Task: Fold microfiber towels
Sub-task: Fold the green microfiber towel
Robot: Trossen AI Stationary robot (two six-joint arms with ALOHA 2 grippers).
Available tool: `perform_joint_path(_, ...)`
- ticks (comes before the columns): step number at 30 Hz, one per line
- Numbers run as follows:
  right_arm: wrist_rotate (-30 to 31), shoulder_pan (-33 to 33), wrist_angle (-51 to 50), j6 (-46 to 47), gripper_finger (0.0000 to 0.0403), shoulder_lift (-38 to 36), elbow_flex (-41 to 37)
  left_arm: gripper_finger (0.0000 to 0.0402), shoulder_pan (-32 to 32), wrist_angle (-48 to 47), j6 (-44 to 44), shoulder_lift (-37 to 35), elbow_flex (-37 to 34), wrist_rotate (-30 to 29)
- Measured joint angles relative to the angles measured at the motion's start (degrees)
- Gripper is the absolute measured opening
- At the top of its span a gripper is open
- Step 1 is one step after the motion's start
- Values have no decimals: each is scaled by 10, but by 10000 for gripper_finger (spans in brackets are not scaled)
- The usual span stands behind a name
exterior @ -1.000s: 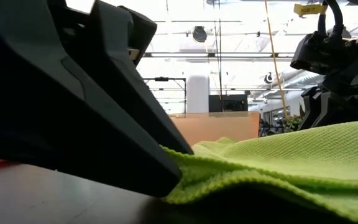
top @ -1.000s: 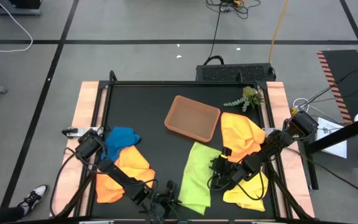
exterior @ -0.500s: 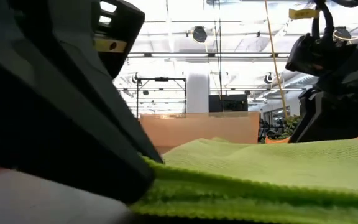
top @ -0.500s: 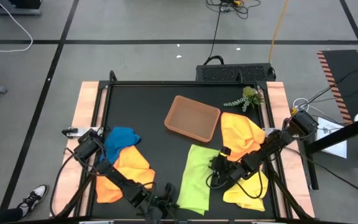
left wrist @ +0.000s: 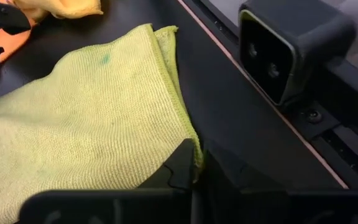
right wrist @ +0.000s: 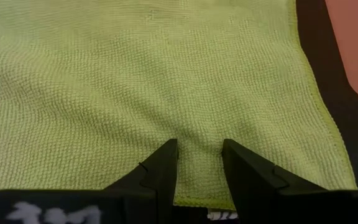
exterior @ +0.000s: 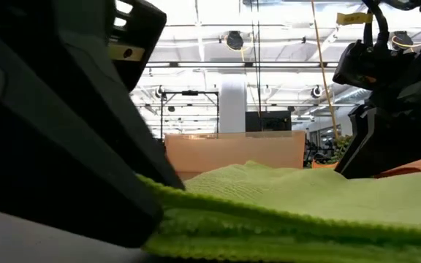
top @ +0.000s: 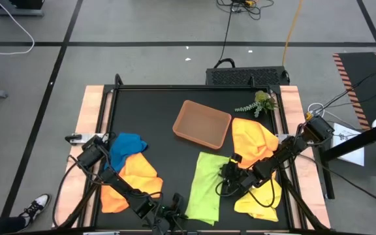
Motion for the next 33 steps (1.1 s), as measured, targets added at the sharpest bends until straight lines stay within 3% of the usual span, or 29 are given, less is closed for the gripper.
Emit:
perform_joint_path(11, -7, -1, -6, -18, 126, -30, -2, 131, 6, -2, -14, -16, -1, 0)
perform_joint_path(20, -5, 10, 14, -26, 126, -94, -2, 152, 5, -37, -46, -67, 0, -1)
perform_joint_path(27, -43, 43, 196, -127, 126, -93, -1, 152, 5, -83, -76, -75, 0, 0)
perform_joint_path(33, -43, 70, 277, -170, 126, -92, 0, 152, 9, -106, -81, -75, -1, 14)
